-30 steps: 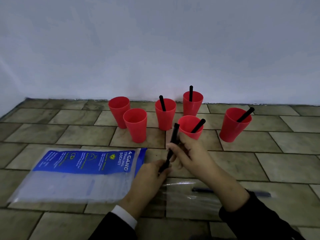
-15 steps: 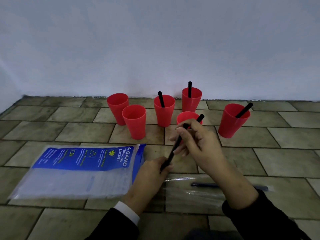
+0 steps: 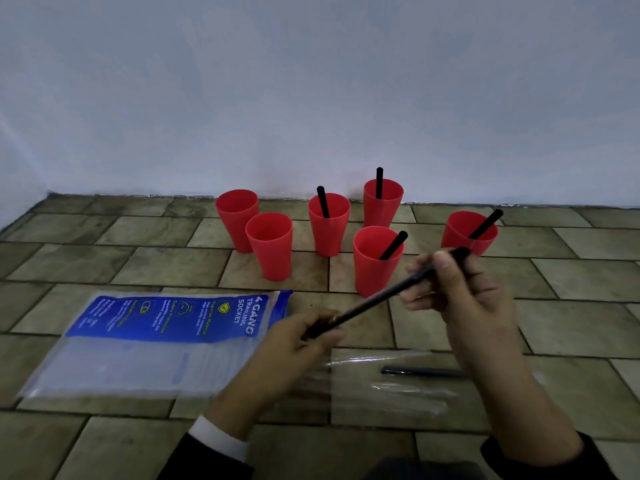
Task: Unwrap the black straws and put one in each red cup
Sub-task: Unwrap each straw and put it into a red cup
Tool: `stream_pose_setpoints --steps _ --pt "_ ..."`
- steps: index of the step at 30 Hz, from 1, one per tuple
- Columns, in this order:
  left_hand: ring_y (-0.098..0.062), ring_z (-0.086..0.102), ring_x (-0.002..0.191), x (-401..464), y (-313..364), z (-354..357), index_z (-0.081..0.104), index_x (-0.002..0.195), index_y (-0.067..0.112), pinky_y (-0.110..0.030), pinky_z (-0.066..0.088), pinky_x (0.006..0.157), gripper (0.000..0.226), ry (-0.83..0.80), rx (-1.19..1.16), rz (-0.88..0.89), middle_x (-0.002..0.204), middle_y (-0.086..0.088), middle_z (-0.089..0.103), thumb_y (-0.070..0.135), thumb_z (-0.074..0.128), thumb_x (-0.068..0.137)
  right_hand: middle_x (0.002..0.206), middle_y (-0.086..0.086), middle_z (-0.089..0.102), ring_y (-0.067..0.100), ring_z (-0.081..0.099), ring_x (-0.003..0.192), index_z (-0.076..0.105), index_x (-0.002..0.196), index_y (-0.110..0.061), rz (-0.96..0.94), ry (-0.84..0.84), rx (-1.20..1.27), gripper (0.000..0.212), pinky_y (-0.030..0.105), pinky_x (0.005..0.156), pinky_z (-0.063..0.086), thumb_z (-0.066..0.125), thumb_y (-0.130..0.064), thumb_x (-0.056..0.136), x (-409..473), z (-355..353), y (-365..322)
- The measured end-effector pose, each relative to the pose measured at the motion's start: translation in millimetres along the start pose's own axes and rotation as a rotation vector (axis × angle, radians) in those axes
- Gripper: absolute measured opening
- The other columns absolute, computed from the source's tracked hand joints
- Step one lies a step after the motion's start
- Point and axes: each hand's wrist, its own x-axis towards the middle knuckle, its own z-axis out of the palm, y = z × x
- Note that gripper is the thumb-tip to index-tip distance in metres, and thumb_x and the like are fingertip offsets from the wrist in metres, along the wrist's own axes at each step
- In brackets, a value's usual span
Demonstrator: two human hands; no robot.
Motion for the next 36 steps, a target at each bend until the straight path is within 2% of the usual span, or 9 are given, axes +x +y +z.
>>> stream_pose_setpoints --steps 3,5,11,16,20,23,28,32,36 --pt "-0.014 0.067 0.081 -9 1 -23 0.071 0.102 0.019 -0.021 0.054 0.071 0.033 -0.036 -0.5 -0.06 0.086 -0.007 0.073 0.034 0.07 0.072 0.072 0.002 0.072 0.008 0.066 0.053 0.062 0.085 -0.013 0.072 0.133 0.221 0.022 0.019 0.051 0.055 0.049 -0.031 0.083 -3 -12 5" --pt "-0.01 0.064 0.069 -12 -1 -24 0.072 0.102 0.012 -0.019 0.053 0.061 0.052 -0.073 -0.772 -0.087 0.078 -0.007 0.071 0.038 0.082 0.058 0.071 0.002 0.072 0.006 0.067 0.053 0.061 0.087 -0.011 0.153 0.195 0.323 0.023 0.016 0.051 0.055 0.049 -0.03 0.083 -6 -12 13" --pt "-0.008 0.061 0.065 -13 -7 -12 0.065 0.114 0.007 -0.019 0.05 0.053 0.071 -0.027 -1.123 -0.149 0.082 -0.005 0.068 0.037 0.086 0.054 0.07 0.002 0.073 0.005 0.068 0.056 0.061 0.087 -0.009 0.378 0.325 0.51 0.023 0.013 0.053 0.055 0.047 -0.025 0.093 -17 -8 38" --pt "-0.006 0.059 0.061 -7 -10 -7 0.065 0.109 0.001 -0.017 0.049 0.049 0.044 0.159 -1.08 -0.212 0.073 -0.005 0.065 0.029 0.062 0.077 0.066 0.002 0.073 0.006 0.07 0.06 0.062 0.086 -0.008 0.47 0.356 0.538 0.02 0.015 0.053 0.056 0.048 -0.022 0.092 -24 -7 50" --pt "-0.007 0.06 0.064 -4 -2 -4 0.069 0.096 0.005 -0.019 0.048 0.05 0.038 0.312 -0.958 -0.167 0.069 -0.003 0.068 0.031 0.066 0.068 0.068 0.004 0.074 0.007 0.071 0.063 0.063 0.084 -0.008 0.495 0.36 0.537 0.021 0.015 0.054 0.056 0.047 -0.019 0.093 -27 -8 54" --pt "-0.004 0.062 0.066 -1 3 1 0.066 0.086 0.016 -0.019 0.047 0.053 0.013 0.479 -0.752 -0.152 0.068 0.004 0.069 0.022 0.055 0.085 0.072 0.006 0.075 0.01 0.073 0.067 0.063 0.088 -0.009 0.524 0.355 0.549 0.017 0.017 0.054 0.057 0.048 -0.017 0.093 -27 -7 54" --pt "-0.006 0.068 0.076 0 -3 2 0.062 0.094 0.016 -0.015 0.052 0.053 0.019 0.644 -0.381 -0.074 0.086 -0.001 0.071 0.021 0.044 0.095 0.075 0.007 0.074 0.014 0.074 0.073 0.064 0.091 -0.011 0.525 0.327 0.585 0.018 0.019 0.058 0.058 0.057 -0.024 0.081 -27 -6 58" --pt "-0.012 0.071 0.073 3 -10 1 0.057 0.095 0.014 -0.018 0.053 0.048 0.02 0.689 -0.384 -0.054 0.088 -0.003 0.07 0.022 0.038 0.097 0.076 0.003 0.072 0.008 0.071 0.07 0.066 0.097 -0.01 0.537 0.317 0.593 0.03 0.017 0.059 0.057 0.058 -0.03 0.077 -28 -8 61" --pt "-0.02 0.072 0.071 5 -13 -16 0.054 0.098 0.005 -0.02 0.053 0.047 0.028 0.777 -0.616 -0.072 0.08 -0.009 0.073 0.023 0.033 0.1 0.071 0.0 0.071 0.005 0.069 0.065 0.066 0.09 -0.008 0.518 0.357 0.596 0.019 0.015 0.058 0.056 0.054 -0.023 0.086 -27 -18 65"
